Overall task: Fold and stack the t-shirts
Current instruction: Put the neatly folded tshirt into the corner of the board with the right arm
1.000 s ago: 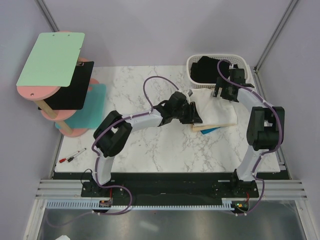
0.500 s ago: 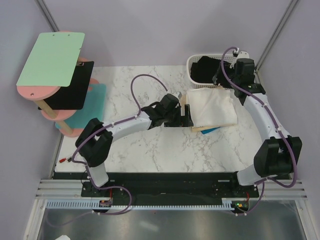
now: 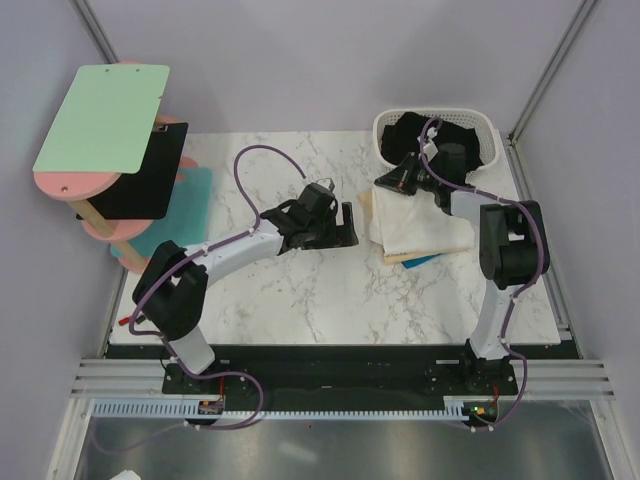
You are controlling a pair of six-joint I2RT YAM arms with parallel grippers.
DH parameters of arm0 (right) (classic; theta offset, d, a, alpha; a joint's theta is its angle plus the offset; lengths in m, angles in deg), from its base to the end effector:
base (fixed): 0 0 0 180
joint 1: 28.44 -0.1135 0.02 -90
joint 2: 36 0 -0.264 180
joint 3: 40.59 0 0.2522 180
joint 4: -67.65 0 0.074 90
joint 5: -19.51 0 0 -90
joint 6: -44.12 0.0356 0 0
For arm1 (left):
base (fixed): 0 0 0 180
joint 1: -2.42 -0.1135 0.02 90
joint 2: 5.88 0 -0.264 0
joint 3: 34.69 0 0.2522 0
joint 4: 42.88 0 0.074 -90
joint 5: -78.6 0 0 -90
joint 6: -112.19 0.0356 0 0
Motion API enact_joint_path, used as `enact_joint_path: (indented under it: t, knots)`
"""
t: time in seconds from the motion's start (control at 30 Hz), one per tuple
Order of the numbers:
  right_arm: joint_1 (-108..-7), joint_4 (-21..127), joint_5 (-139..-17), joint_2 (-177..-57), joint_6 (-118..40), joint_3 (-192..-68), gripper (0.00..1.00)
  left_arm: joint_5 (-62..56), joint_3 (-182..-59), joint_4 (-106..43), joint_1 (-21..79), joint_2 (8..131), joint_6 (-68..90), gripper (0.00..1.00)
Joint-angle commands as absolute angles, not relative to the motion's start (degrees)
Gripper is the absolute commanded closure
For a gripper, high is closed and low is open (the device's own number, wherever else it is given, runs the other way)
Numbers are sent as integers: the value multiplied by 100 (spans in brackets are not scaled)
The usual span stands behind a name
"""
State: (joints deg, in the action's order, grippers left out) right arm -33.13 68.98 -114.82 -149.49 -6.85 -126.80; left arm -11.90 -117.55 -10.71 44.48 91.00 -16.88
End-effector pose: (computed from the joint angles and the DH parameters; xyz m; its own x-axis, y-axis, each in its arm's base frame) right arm 0.4353 0.0607 0.1965 -0.7700 0.3888 -0.5059 -0.2573 0.5364 0.8038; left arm 0.2765 -0.2491 0.2354 -0.8353 -0.0951 -0.5414 0.1789 0.8842 -0.4314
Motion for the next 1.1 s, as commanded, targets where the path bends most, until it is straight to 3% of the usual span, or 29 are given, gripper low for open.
enact_joint_path:
  t: [0.0,0.27,0.43,0.63,0.87,1.07]
  knots:
    - [-3310,9912,-12586,-15368,1273,-12415,100,-1369,-11700,-961,4426,9211,-1490,0]
    - [-3283,10593,-12533,-15993,1724,-11861,100,-1483,-11674,-865,4426,9247,-1437,0]
    - [-3283,8719,-12156,-15633,209,-11570,100,-1536,-11674,-838,4417,9238,-1420,0]
    - [-3248,7527,-11831,-15264,-702,-11149,100,-1536,-11665,-838,4417,9256,-1455,0]
    - [-3134,6980,-11575,-15105,-1422,-10516,100,-1562,-11586,-838,4417,9177,-1490,0]
    - [-3169,6374,-11260,-14510,-1801,-10734,100,-1632,-11551,-786,4417,9080,-1463,0]
